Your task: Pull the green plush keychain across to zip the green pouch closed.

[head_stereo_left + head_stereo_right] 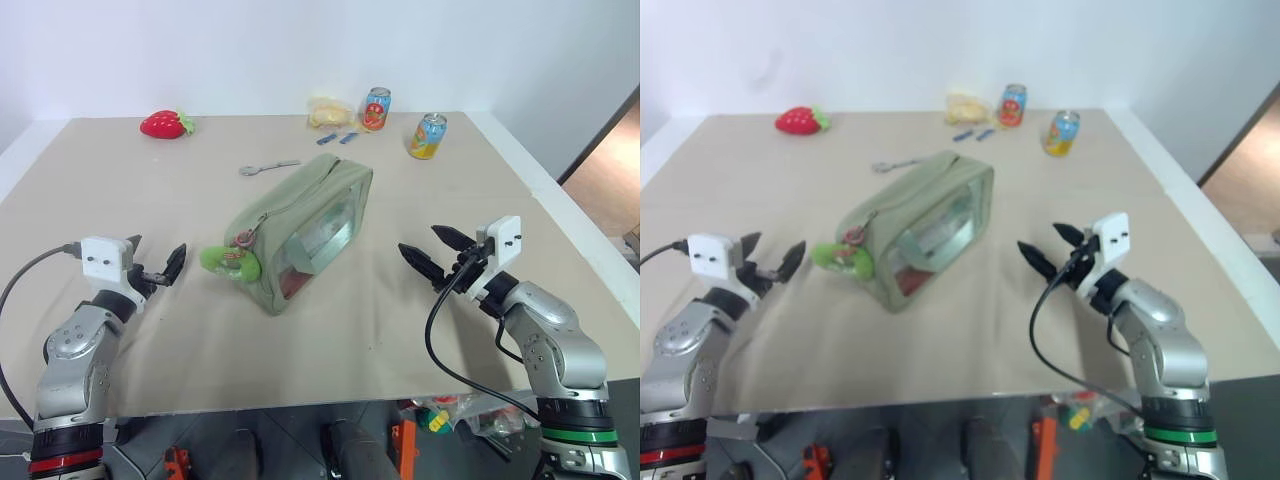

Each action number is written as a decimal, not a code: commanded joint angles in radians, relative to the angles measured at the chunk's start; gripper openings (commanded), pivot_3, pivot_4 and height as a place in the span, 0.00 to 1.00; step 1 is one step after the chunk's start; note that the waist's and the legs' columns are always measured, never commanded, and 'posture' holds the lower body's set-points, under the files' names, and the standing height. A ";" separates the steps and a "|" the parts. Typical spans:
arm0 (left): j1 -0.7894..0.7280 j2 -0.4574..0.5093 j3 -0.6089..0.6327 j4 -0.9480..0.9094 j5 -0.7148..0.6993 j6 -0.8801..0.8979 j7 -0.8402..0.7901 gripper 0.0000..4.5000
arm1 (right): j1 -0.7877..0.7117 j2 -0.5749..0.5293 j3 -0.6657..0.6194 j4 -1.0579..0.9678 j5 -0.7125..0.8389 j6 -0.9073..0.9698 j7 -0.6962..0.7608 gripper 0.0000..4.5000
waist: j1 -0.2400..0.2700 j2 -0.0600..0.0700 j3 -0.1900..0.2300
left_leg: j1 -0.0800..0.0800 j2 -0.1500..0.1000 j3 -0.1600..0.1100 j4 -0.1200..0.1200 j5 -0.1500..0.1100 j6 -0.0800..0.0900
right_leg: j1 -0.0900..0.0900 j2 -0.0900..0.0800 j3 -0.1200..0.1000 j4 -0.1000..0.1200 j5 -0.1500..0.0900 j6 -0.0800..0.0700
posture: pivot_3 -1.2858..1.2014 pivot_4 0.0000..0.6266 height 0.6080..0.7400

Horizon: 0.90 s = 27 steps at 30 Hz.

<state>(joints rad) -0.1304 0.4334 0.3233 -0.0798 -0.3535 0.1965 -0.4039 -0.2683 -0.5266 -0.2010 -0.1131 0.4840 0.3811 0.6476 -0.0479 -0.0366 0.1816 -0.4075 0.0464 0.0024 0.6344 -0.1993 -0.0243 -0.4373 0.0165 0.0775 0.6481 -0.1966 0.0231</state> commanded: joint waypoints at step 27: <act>-0.092 0.114 0.089 -0.089 -0.188 0.104 -0.112 0.99 | -0.031 -0.004 -0.032 0.003 0.007 -0.019 -0.007 0.99 | 0.000 0.000 0.000 | 0.000 0.000 0.000 0.000 0.000 0.000 | 0.000 0.000 0.000 0.000 0.000 0.000 | 0.52 0.24 1.00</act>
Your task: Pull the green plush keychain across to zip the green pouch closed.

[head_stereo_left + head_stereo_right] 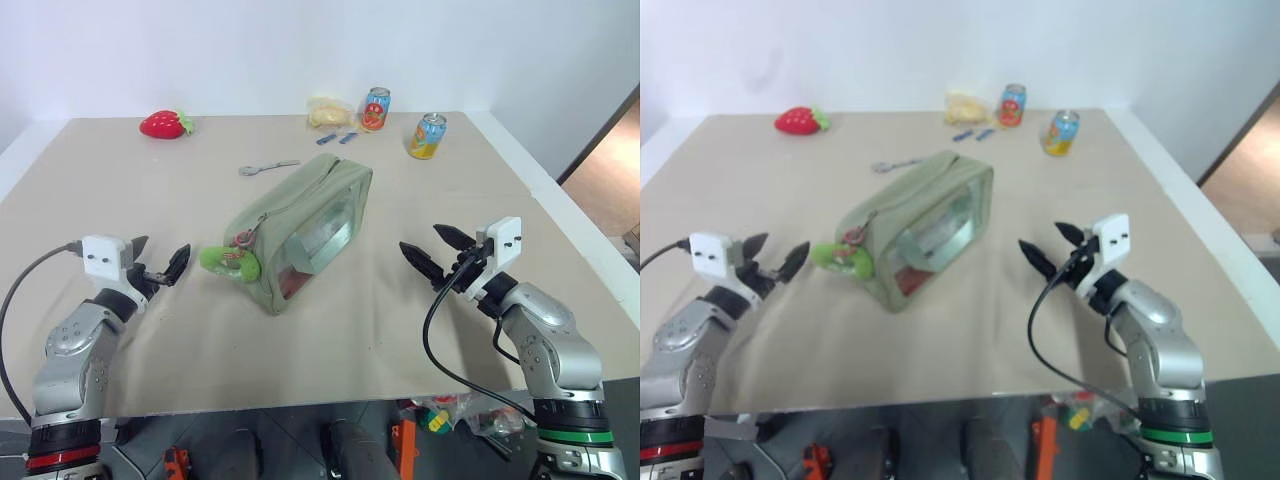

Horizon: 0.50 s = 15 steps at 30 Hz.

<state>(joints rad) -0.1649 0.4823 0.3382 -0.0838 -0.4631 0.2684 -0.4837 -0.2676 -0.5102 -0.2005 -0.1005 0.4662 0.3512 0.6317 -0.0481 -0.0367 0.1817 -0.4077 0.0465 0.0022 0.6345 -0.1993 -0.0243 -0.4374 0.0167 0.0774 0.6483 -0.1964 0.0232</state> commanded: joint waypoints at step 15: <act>-0.134 0.331 0.012 -0.385 -0.553 0.445 -0.302 0.99 | -0.748 -0.050 0.255 0.565 -0.124 -0.217 0.538 0.99 | -0.030 0.002 0.002 | 0.001 0.002 0.000 -0.001 0.000 0.000 | 0.000 0.004 0.001 0.001 0.000 -0.002 | 0.52 0.24 1.00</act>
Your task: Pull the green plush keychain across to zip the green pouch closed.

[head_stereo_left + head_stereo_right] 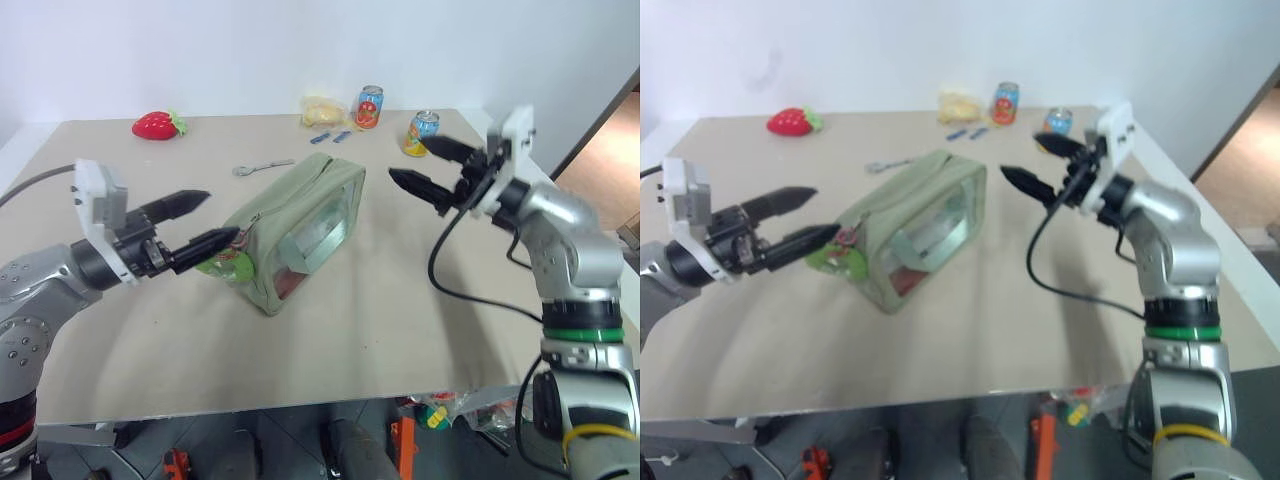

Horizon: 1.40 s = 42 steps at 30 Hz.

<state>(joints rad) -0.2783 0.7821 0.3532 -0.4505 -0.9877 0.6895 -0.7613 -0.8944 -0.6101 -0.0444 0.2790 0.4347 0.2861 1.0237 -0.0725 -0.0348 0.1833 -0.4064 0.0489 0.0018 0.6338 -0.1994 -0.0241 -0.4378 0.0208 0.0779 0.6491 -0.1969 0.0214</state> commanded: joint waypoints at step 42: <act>-0.032 -0.022 -0.031 -0.064 0.020 0.007 0.083 1.00 | -0.363 0.100 0.056 0.660 -0.288 -0.336 0.467 0.00 | -0.007 0.000 0.001 | -0.001 -0.001 -0.002 0.000 -0.001 -0.002 | -0.002 0.000 0.000 0.006 0.001 0.000 | 0.52 0.24 1.00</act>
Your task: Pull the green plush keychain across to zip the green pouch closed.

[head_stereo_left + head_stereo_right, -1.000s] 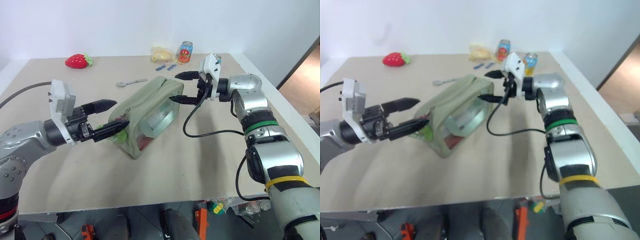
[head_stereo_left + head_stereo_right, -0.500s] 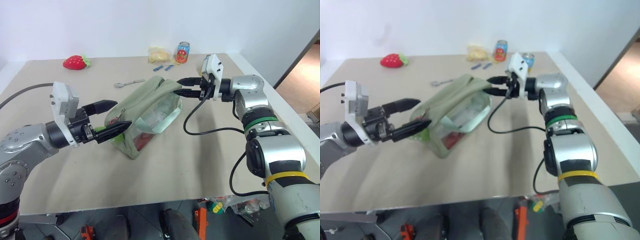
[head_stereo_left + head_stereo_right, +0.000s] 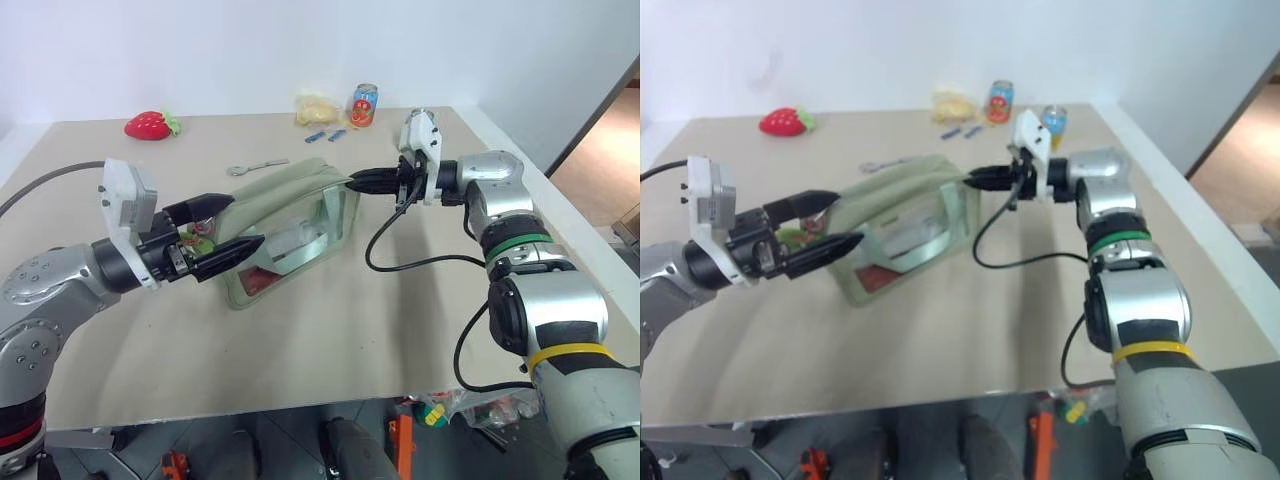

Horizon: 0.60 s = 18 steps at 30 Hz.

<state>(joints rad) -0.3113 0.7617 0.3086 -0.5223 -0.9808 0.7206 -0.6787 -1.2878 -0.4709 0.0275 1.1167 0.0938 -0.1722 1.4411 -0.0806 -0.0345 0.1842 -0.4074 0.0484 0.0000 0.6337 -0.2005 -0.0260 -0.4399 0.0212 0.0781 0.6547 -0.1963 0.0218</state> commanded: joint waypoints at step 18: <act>-0.042 -0.018 0.002 0.168 0.163 -0.131 -0.053 1.00 | 0.566 -0.209 -0.108 -1.426 0.283 0.984 -0.408 0.00 | 0.018 0.000 0.000 | 0.003 -0.001 -0.001 0.002 0.001 -0.001 | -0.001 -0.001 -0.002 0.009 -0.007 -0.006 | 0.52 0.24 1.00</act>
<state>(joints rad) -0.3286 0.7379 0.2996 -0.3547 -0.8259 0.6169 -0.7195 -0.7130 -0.6827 -0.0397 -0.2538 0.3393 0.7878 1.0685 -0.0627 -0.0347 0.1841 -0.4048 0.0474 -0.0009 0.6362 -0.1993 -0.0266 -0.4411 0.0203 0.0766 0.6640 -0.2036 0.0154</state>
